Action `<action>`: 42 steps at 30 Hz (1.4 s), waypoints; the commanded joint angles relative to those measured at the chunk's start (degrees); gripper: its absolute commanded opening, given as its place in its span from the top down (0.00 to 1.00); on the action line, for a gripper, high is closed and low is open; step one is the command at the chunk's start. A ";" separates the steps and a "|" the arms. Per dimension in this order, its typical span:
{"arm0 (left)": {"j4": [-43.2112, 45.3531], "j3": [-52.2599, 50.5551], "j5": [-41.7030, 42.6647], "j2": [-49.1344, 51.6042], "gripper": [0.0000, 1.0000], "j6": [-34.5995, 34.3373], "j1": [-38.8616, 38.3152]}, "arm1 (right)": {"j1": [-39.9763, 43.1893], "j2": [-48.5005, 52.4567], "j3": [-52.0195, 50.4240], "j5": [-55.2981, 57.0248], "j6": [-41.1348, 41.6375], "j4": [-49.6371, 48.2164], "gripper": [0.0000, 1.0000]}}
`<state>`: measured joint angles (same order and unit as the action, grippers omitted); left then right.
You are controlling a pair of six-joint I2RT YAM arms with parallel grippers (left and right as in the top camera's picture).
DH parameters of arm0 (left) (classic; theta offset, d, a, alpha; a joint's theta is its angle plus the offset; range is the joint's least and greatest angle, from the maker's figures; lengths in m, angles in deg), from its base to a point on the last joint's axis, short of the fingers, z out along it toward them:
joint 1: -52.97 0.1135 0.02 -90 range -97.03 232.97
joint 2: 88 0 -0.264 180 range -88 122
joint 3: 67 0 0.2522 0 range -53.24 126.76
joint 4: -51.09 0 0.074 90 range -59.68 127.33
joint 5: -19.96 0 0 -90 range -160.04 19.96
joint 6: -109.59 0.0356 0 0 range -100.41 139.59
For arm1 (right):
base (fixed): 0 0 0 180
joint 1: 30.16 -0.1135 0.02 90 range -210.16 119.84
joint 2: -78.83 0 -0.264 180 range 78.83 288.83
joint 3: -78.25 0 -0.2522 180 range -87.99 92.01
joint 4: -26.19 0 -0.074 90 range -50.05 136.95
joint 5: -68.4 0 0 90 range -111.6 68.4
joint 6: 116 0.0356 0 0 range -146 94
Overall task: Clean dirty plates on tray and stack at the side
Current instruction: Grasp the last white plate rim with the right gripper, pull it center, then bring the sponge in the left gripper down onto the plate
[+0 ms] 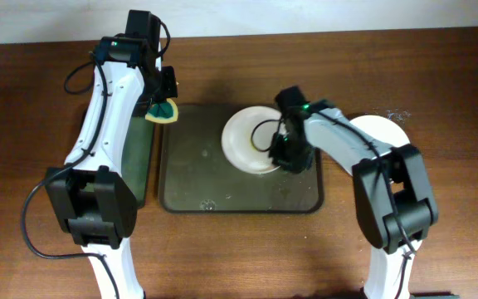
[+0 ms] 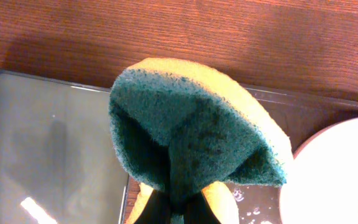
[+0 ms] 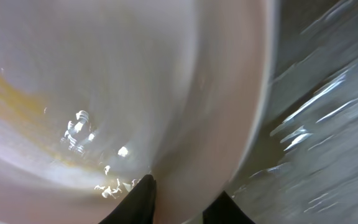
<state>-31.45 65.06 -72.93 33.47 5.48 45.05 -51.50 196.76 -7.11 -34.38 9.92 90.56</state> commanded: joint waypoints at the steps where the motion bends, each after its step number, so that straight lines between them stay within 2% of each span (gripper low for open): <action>1: 0.13 0.79 0.59 -0.31 1.00 0.94 -0.28 | -4.44 0.79 -0.15 -3.52 -1.18 3.30 0.75; 3: 0.11 0.79 0.59 -0.31 1.00 0.96 -0.28 | -5.05 0.17 1.46 -3.19 -3.52 6.88 0.73; 5: 0.13 0.79 0.59 -0.31 1.00 0.96 -0.28 | -4.07 -0.42 4.11 -3.08 -7.72 9.31 0.62; 6: 0.11 0.79 0.59 -0.31 1.00 0.96 -0.28 | -3.08 -0.52 6.38 -3.08 -13.20 10.47 0.59; 9: 0.11 0.79 0.59 -0.31 1.00 0.96 -0.28 | -0.74 -0.52 8.79 -0.70 -22.95 9.27 0.44; 11: 0.13 0.79 0.59 -0.31 1.00 0.96 -0.28 | 0.48 -0.44 8.66 3.02 -26.84 5.90 0.37; 14: 0.13 0.79 0.59 -0.31 1.00 0.94 -0.28 | 1.25 0.63 8.37 3.78 -33.83 1.33 0.37; 17: 0.13 0.79 0.57 -0.31 1.00 0.96 -0.28 | 1.07 2.82 8.37 2.19 -37.24 0.37 0.43; 20: 0.13 0.79 0.59 -0.31 1.00 0.96 -0.28 | 1.07 5.42 8.37 0.31 -36.94 0.81 0.59; 23: 0.13 0.79 0.59 -0.31 1.00 0.96 -0.28 | 1.18 6.21 8.37 1.27 -33.38 0.81 0.90; 24: 0.13 0.76 0.59 -0.31 1.00 0.96 -0.28 | 1.18 6.21 8.37 1.73 -31.85 0.76 0.94; 27: 0.15 0.33 0.59 -0.31 1.00 0.96 -0.39 | 1.18 6.21 8.37 2.10 -21.27 0.87 0.96; 28: 0.37 -0.22 0.61 -0.31 1.00 0.96 -0.57 | 1.14 6.21 8.37 3.04 -14.58 1.42 0.96; 29: 0.52 -0.74 0.61 -0.31 1.00 0.94 -0.90 | 0.96 6.21 8.13 4.94 -3.37 2.56 0.96; 31: 1.27 -2.40 0.61 -0.31 1.00 0.94 -1.73 | 0.37 6.21 7.45 4.85 3.26 2.23 0.96; 35: 5.46 -7.82 0.66 -0.31 1.00 0.96 -4.85 | -0.83 6.21 6.38 3.48 3.52 1.62 0.96; 37: 8.94 -11.80 2.73 -0.31 1.00 0.96 -7.67 | -0.66 6.21 4.85 -0.81 3.32 -0.52 0.96; 42: 16.35 -17.73 5.11 -0.28 1.00 0.96 -12.94 | -0.66 6.21 2.78 -5.31 -2.49 -4.02 0.96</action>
<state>-17.50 49.95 -69.90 33.47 5.48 34.60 -51.77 201.00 -1.93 -38.11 10.27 87.17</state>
